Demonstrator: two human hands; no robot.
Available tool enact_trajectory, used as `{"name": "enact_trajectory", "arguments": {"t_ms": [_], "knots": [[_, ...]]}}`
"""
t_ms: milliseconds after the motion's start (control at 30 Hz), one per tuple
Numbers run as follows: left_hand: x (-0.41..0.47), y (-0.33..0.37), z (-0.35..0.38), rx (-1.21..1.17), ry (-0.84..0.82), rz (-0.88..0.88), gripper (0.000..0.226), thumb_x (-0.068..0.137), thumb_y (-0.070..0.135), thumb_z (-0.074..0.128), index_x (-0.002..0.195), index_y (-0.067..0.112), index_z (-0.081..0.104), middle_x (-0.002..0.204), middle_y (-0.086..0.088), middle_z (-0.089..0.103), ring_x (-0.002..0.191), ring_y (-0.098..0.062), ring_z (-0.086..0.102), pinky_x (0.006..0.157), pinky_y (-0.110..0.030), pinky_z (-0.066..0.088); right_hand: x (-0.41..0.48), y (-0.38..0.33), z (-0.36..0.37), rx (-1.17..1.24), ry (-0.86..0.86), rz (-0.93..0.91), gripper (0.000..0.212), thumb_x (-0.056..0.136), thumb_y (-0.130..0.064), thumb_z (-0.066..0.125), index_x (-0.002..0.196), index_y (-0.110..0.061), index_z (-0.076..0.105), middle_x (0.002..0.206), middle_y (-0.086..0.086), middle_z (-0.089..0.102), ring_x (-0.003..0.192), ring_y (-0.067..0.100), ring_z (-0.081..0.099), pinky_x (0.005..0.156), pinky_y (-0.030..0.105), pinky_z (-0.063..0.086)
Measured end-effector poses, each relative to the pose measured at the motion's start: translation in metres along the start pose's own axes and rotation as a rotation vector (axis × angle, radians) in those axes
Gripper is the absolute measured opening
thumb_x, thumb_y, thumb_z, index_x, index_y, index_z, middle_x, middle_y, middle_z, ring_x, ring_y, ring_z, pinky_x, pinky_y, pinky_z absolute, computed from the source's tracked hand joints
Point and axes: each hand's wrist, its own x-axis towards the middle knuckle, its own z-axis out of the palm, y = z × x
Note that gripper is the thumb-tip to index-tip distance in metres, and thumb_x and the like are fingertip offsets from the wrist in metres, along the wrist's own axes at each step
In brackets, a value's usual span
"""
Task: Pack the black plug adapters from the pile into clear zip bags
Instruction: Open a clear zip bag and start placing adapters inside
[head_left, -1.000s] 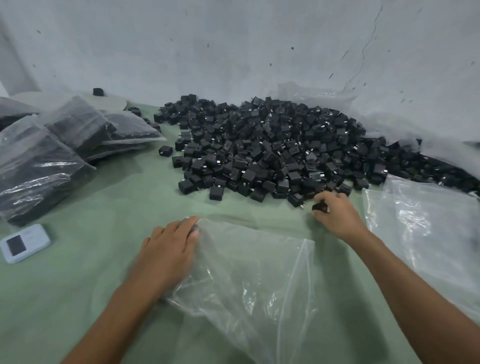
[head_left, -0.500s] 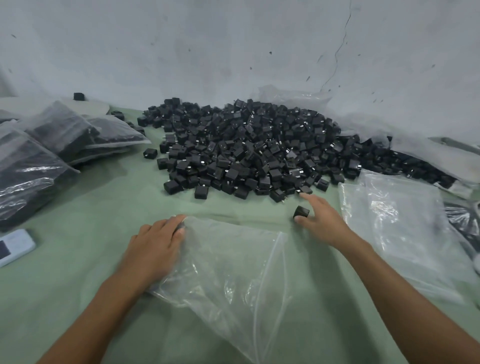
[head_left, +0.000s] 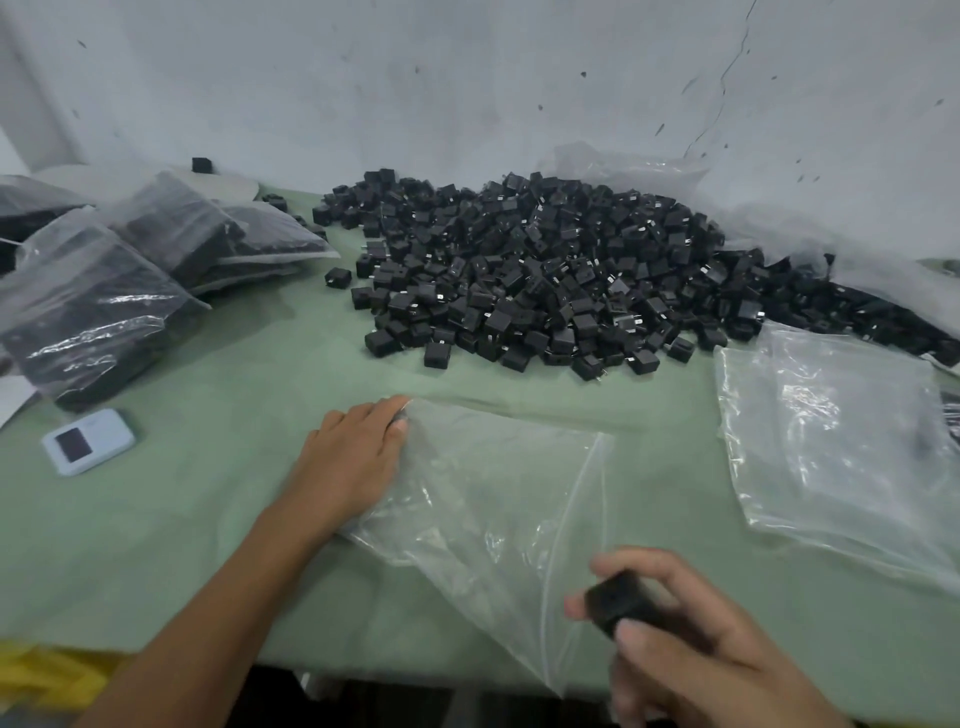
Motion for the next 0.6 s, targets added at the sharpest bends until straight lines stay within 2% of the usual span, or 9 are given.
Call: {"name": "enact_trajectory", "arguments": {"t_ms": [67,167,233,300,367,433,500,600], "knots": [[-0.001,0.001,-0.001,0.001,-0.005,0.003,0.043,0.103,0.048,0.021,0.144,0.045,0.033,0.147,0.008,0.047,0.125,-0.028,0.043,0.106,-0.045,0.034,0.023,0.006,0.025,0.219,0.089,0.055,0.034,0.075,-0.017,0.079,0.109,-0.02,0.076,0.108,0.021,0.07,0.067,0.028,0.063,0.065,0.034,0.057],[-0.002,0.001,-0.003,-0.01,-0.011,0.018,0.042,0.104,0.047,0.021,0.144,0.044,0.034,0.146,0.009,0.048,0.125,-0.026,0.044,0.107,-0.044,0.035,0.052,-0.005,0.036,0.427,0.204,0.12,0.033,0.083,-0.022,0.06,0.109,-0.012,0.077,0.103,0.021,0.065,0.071,0.026,0.064,0.068,0.035,0.062],[-0.002,0.001,-0.003,-0.012,-0.012,0.034,0.041,0.104,0.046,0.021,0.143,0.045,0.034,0.145,0.01,0.049,0.124,-0.024,0.044,0.107,-0.044,0.035,0.057,-0.01,0.024,0.396,0.326,0.032,0.03,0.089,-0.022,0.055,0.107,-0.01,0.077,0.101,0.018,0.067,0.061,0.021,0.059,0.054,0.031,0.057],[-0.003,0.001,-0.002,-0.017,0.005,0.037,0.04,0.105,0.046,0.022,0.142,0.045,0.035,0.145,0.011,0.049,0.123,-0.025,0.044,0.106,-0.043,0.036,0.054,-0.01,0.008,0.346,0.432,-0.016,0.029,0.092,-0.018,0.055,0.109,-0.007,0.075,0.097,0.017,0.069,0.057,0.019,0.056,0.048,0.027,0.051],[-0.003,0.0,-0.002,-0.018,0.02,0.036,0.04,0.105,0.046,0.023,0.142,0.045,0.035,0.144,0.011,0.049,0.122,-0.025,0.044,0.105,-0.042,0.036,0.052,-0.003,0.0,0.415,0.383,0.045,0.032,0.084,-0.014,0.059,0.11,-0.001,0.074,0.099,0.019,0.071,0.064,0.021,0.064,0.055,0.027,0.058],[-0.002,0.0,-0.001,-0.015,0.022,0.04,0.039,0.105,0.045,0.023,0.142,0.044,0.036,0.144,0.011,0.049,0.122,-0.025,0.044,0.104,-0.042,0.036,0.059,0.003,0.007,0.49,0.317,0.097,0.033,0.078,-0.007,0.062,0.108,0.001,0.074,0.106,0.022,0.072,0.082,0.025,0.072,0.068,0.031,0.062],[-0.003,0.0,-0.001,-0.016,0.017,0.04,0.039,0.105,0.045,0.023,0.142,0.045,0.035,0.144,0.011,0.049,0.123,-0.025,0.044,0.104,-0.042,0.035,0.074,0.003,0.018,0.523,0.307,0.096,0.03,0.083,0.002,0.062,0.111,0.001,0.072,0.11,0.021,0.072,0.098,0.026,0.073,0.076,0.033,0.061],[-0.003,0.001,-0.002,-0.019,0.01,0.036,0.039,0.105,0.045,0.023,0.143,0.045,0.035,0.146,0.011,0.048,0.124,-0.025,0.043,0.105,-0.042,0.033,0.103,-0.004,0.022,0.663,0.431,0.118,0.022,0.094,0.01,0.051,0.113,0.008,0.063,0.11,0.025,0.07,0.097,0.028,0.072,0.076,0.034,0.062]]}}
